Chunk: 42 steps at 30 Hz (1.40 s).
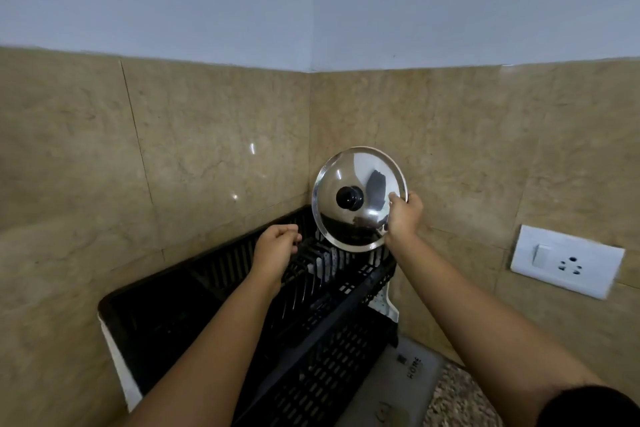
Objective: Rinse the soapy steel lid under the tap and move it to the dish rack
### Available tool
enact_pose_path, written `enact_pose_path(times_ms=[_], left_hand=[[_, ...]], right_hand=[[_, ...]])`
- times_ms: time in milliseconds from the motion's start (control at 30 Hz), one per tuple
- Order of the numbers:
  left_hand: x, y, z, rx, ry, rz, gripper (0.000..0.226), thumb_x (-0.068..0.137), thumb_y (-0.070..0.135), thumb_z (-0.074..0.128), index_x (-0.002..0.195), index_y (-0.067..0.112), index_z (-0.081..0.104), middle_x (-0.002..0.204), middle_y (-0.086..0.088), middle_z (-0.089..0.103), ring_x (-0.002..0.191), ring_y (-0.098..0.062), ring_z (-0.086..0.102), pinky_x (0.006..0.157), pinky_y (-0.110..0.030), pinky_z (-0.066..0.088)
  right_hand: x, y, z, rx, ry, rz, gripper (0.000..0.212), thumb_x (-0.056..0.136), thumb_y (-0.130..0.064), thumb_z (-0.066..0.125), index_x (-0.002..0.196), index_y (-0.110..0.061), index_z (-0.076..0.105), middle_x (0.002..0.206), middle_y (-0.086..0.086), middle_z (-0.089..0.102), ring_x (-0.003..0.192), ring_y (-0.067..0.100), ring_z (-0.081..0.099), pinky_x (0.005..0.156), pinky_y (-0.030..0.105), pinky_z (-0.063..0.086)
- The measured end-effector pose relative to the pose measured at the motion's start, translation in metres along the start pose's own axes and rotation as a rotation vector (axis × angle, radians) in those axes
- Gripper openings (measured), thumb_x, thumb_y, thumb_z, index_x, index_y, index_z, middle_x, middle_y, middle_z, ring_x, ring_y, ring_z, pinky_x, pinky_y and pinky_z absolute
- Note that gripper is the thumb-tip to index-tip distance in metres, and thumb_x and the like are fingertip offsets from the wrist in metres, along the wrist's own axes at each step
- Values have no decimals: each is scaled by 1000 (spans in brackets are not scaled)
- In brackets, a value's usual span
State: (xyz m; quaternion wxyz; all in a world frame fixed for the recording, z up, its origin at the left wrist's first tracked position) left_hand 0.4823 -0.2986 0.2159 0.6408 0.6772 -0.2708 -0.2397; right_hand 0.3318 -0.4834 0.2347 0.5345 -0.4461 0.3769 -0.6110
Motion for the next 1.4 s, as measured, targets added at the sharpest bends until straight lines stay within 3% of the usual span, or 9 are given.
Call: enact_pose_path(times_ms=[200,433,667,833,1033,1133,1233,1300,1400], left_hand=[[5,-8,4,-14,-31,-24,21,96,20,46,110,19,61,101,4,64,93,-13,58,83,-31,36],[0,-8,10,1,-52,2,22,96,21,46,111,19,61,104,3,64,93,-13,57,63,-21,36],[2,-9,13,24,-62,22,24,96,19,45,114,17,61,102,4,64,89,-9,57,63,-19,36],[2,-9,13,22,-62,25,25,96,18,45,116,15,60,104,2,63,86,-8,56,62,-20,36],[1,-8,16,34,-64,47,15,94,13,47,94,21,60,111,0,62,91,-12,56,62,-19,36],[1,-10,15,34,-59,61,14,94,15,47,98,22,59,114,-1,62,93,-13,56,62,-19,37],[1,-9,15,28,-58,61,14,94,15,48,99,22,59,113,-2,63,94,-15,57,62,-20,36],[2,-7,15,27,-60,64,14,94,16,48,100,21,60,111,-2,63,94,-16,57,62,-20,36],[4,4,13,34,-24,99,14,93,14,50,102,19,61,103,3,63,96,-17,58,63,-21,38]], right_hand=[[17,10,7,0,2,4,16,89,-6,50,76,-15,52,67,2,52,57,16,47,53,28,40],[29,10,3,37,79,4,22,88,-7,49,69,-19,47,66,2,50,55,17,44,51,27,37],[32,14,2,-26,51,-59,16,92,-5,48,80,-13,54,69,0,52,60,13,48,55,25,42],[28,32,10,-83,-11,-30,11,92,-5,50,94,-9,60,87,10,61,78,23,58,69,34,50],[33,47,16,-151,-52,9,10,90,-3,51,93,3,59,71,4,49,70,20,46,60,27,38],[33,53,14,-152,-77,71,7,90,-6,53,84,-7,57,69,2,51,61,17,46,54,27,37],[33,53,11,-145,-132,137,3,90,-11,57,91,-8,57,73,5,55,64,20,51,56,30,42],[31,48,8,-186,-181,179,18,90,-15,59,105,-4,57,81,9,58,67,21,53,56,32,44],[33,38,2,-263,-172,147,18,86,-17,61,99,-4,60,88,12,64,73,25,60,68,40,54]])
Point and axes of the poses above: each hand's wrist, its own x-axis towards the middle knuckle, its own z-axis out of the palm, y = z × x, the point moved 4 cm from there along x, towards the middle knuckle
